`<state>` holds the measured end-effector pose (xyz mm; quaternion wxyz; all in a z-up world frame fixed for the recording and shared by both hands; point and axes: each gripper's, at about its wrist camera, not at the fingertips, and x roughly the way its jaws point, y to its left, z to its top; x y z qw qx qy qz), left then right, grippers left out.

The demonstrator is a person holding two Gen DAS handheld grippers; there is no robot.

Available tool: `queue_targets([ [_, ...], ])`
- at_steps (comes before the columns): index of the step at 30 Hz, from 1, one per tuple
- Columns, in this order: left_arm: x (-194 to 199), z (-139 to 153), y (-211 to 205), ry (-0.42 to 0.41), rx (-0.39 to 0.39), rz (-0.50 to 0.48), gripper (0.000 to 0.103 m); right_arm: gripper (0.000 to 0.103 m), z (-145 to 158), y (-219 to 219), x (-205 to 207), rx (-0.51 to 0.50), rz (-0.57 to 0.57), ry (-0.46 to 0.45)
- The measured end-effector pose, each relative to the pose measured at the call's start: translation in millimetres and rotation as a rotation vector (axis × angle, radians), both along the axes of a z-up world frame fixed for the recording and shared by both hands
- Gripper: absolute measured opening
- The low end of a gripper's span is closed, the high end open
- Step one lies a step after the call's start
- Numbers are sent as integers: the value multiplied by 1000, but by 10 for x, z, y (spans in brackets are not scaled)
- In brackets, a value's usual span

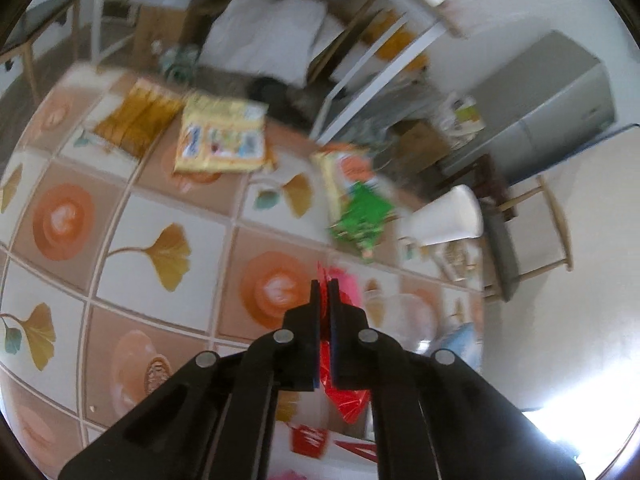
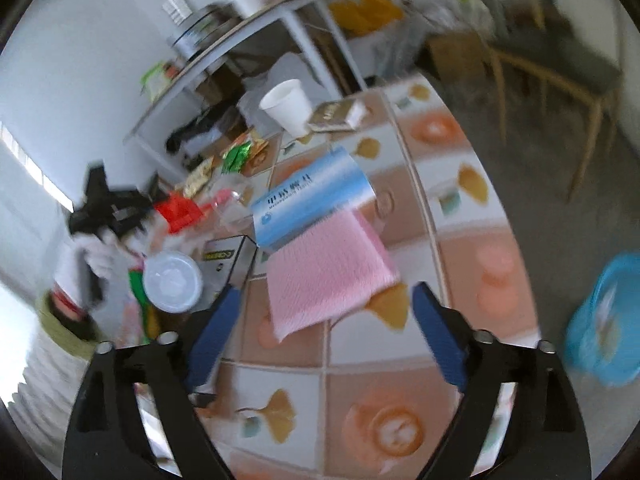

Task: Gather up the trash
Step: 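Grasp red wrapper with left gripper while right gripper grasps pink mesh pad, then lift red wrapper and pink mesh pad off the table with both grippers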

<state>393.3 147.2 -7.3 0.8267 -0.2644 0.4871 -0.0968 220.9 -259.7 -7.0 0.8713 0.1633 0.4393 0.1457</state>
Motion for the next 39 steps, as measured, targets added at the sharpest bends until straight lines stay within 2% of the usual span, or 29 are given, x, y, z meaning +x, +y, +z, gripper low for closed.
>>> queue_targets([
  [3,-144,207,-70,-83,-19,-16,2,93,-21,121,194,-99,73,-12],
  [7,-398,474,-124,-178,-46,-36,2,93,-155,153,479,-79,56,69],
  [9,-539,596,-119,-222,-70,-37,2,93,-208,196,567,-109,26,89],
  [11,-726,734,-112,-276,-91,-39,2,88,-298,235,676,-128,4,119],
  [14,-998,901,-109,-345,-119,-44,2,70,-464,253,792,-149,-19,175],
  [16,-1250,1014,-104,-398,-129,-46,2,66,-558,231,779,-108,-27,210],
  [22,-1930,1094,-114,-517,-114,-6,2,64,-597,103,463,-27,-115,247],
  [26,-2263,964,-232,-534,-128,-16,2,65,-598,0,131,46,-222,259],
  [28,-2371,885,-294,-527,-138,-32,2,73,-595,-45,-85,106,-274,266],
  [30,-2459,792,-347,-517,-145,-48,2,76,-577,-69,-250,158,-293,262],
  [32,-2537,708,-399,-509,-132,-63,2,77,-525,-52,-365,155,-271,254],
  [34,-2598,630,-446,-495,-131,-85,2,82,-406,-18,-436,114,-227,211],
  [37,-2689,533,-535,-472,-126,-124,2,90,-125,97,-457,-89,-99,97],
  [39,-2753,472,-606,-463,-116,-152,2,91,-30,124,-426,-158,-35,52],
])
